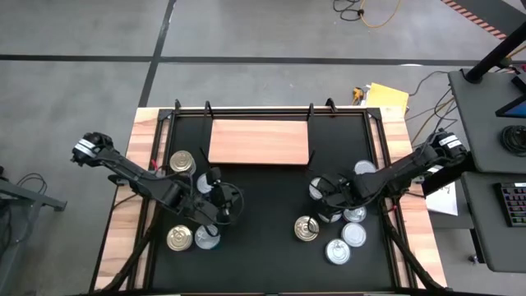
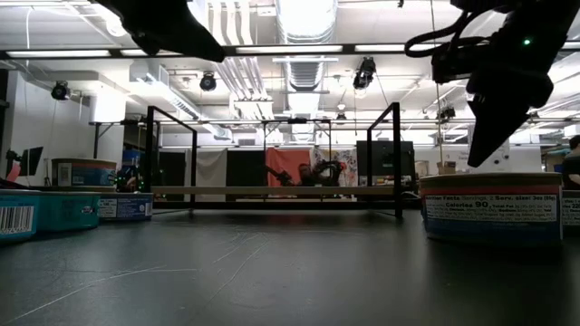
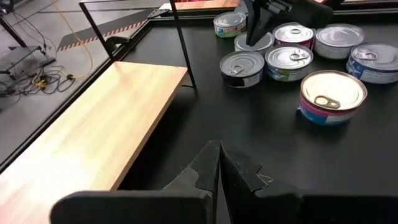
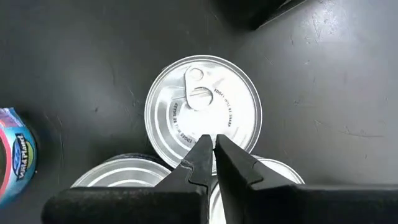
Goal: Stack canned seafood by type on shelf
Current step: Put the blue tuna can on the shelf
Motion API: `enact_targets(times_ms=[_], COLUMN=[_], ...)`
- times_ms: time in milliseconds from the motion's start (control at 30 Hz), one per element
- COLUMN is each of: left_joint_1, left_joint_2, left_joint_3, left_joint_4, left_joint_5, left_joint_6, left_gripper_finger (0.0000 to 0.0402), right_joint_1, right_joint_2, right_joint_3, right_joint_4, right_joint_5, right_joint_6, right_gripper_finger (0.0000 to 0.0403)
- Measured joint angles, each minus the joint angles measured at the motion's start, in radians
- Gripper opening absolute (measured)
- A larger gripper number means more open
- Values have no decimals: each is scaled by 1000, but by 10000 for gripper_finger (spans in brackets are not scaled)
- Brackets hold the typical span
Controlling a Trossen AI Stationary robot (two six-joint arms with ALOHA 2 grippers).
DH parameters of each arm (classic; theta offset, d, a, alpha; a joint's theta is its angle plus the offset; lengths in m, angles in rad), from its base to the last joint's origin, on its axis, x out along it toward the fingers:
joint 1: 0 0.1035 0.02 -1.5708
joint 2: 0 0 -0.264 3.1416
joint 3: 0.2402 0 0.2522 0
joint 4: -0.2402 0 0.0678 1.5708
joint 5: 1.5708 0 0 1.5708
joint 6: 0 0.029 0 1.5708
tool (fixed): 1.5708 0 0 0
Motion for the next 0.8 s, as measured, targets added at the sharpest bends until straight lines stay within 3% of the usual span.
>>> enact_targets(times_ms=[800], left_joint_1=[1], left_joint_2=[53], left_joint_3=[0], left_joint_4=[52], left_joint_5=[-53], left_joint_6=[33], left_gripper_finger=[0], right_joint_1=[0], right_joint_2=[5], right_joint_3=[-2], right_joint_4=[42], right_joint_5=[50], right_joint_6=[21], right_gripper_finger=[12])
